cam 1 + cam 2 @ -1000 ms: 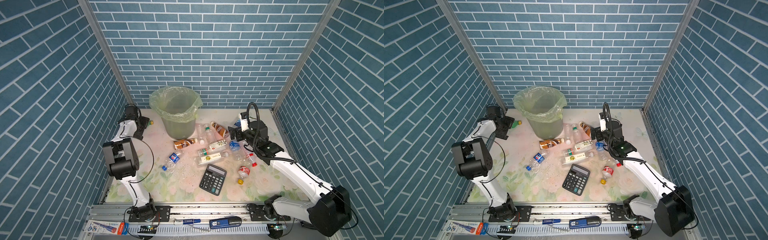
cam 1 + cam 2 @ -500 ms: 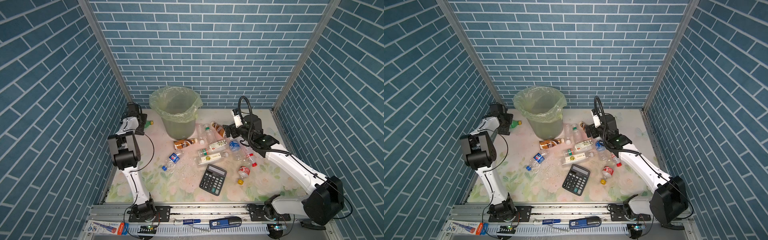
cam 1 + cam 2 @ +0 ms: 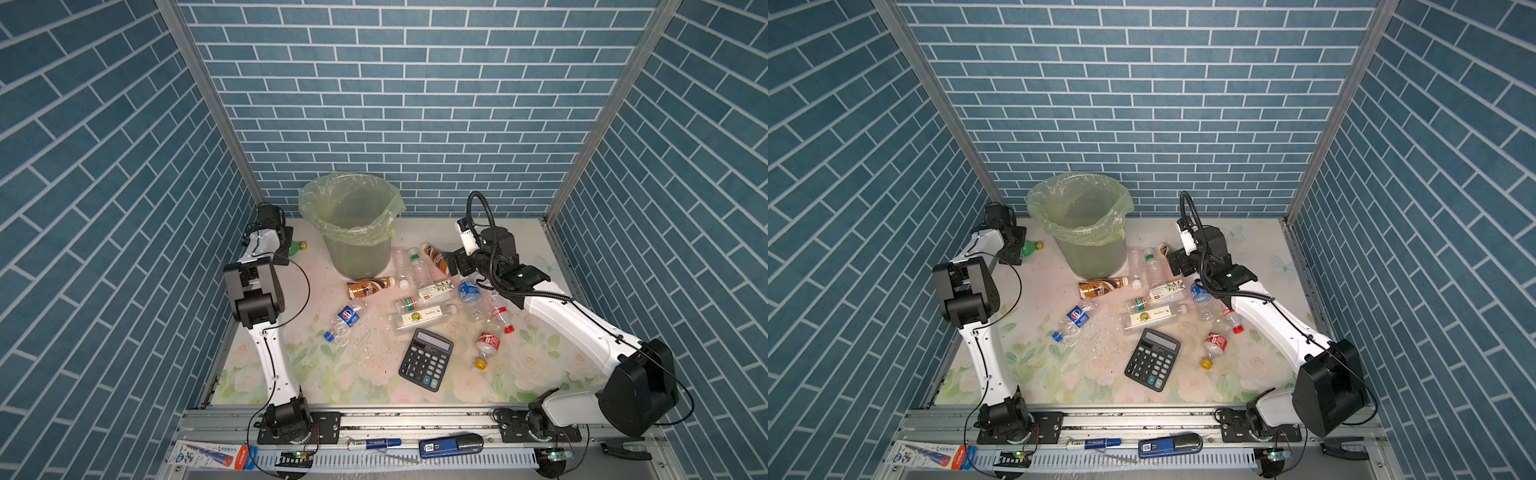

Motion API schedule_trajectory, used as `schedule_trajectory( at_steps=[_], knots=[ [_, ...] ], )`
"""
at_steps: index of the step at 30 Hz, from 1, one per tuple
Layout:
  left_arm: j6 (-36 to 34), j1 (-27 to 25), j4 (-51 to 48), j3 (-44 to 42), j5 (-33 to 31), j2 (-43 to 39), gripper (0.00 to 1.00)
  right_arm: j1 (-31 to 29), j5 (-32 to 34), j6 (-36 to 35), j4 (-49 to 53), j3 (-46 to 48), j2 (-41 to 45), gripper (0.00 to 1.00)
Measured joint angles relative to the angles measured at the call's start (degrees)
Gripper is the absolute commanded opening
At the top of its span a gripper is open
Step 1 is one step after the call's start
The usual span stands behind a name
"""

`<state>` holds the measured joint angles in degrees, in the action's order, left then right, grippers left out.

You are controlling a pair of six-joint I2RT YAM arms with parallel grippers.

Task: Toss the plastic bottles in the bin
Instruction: 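Lift the green bottle with the left gripper and carry it over the bin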

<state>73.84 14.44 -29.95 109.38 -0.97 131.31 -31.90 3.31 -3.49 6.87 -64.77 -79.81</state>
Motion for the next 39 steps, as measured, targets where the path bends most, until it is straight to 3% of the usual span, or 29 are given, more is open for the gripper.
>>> schedule_trajectory(
  at_steps=[8, 13, 18, 28, 39],
  knots=[
    [-0.8, -0.1, -2.2, 3.3, -0.7, 4.2, 0.85, 0.0, -0.3, 0.0, 0.0, -0.3, -0.4, 0.99],
    [-2.4, -0.1, -3.2, 3.3, -0.9, 4.5, 0.66, 0.0, -0.6, 0.0, -0.1, -0.6, -1.4, 0.99],
    [-4.0, -0.1, -1.5, 1.8, -0.4, 3.8, 0.53, 0.0, -1.5, 0.0, -0.1, -2.1, -2.2, 0.99],
    [-7.0, -1.2, 1.4, -11.7, 1.1, -6.1, 0.51, 0.0, -5.6, 0.7, -0.9, -4.3, -2.1, 0.98],
    [-9.6, -2.8, 3.8, -20.5, 3.5, -20.2, 0.48, -1.5, -13.1, 2.9, -1.3, -7.0, -0.2, 0.98]
  ],
)
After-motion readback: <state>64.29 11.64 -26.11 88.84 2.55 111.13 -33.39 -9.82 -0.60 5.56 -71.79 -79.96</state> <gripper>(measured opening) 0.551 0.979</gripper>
